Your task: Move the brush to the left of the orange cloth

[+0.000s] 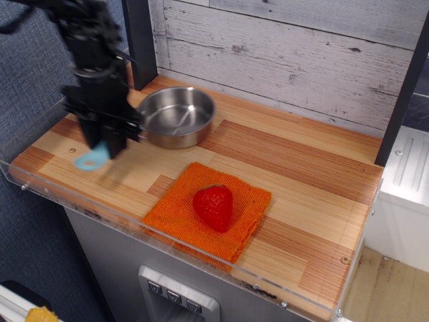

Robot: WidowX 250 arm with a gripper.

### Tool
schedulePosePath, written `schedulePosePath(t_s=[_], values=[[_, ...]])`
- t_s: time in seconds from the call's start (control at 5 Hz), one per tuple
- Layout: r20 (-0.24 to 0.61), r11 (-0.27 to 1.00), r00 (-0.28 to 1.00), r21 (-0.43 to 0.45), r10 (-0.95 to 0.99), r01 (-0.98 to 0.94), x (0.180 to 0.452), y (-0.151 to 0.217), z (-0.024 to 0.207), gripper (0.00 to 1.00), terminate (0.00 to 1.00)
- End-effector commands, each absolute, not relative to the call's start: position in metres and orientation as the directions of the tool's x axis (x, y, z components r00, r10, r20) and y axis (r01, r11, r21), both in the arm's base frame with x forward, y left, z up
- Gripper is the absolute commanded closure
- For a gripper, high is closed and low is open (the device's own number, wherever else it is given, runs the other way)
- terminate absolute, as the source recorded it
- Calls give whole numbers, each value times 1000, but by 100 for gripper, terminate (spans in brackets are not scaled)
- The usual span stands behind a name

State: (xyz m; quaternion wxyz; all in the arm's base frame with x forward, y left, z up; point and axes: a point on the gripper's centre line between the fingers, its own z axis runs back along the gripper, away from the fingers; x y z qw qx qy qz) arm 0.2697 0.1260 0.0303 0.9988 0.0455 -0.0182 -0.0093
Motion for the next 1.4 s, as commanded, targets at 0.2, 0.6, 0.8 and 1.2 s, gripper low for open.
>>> schedulePosePath(t_s=[0.2, 0.6, 0.8, 1.2], values=[[16, 994, 1000, 108, -11, 9, 258, 126, 32, 100, 0], [29, 994, 1000, 109, 8, -11, 247, 134, 38, 100, 0], [1, 996, 999, 76, -54, 54, 251, 128, 35, 0, 0], [48, 989, 992, 93, -117, 112, 263, 115, 54, 0, 0]])
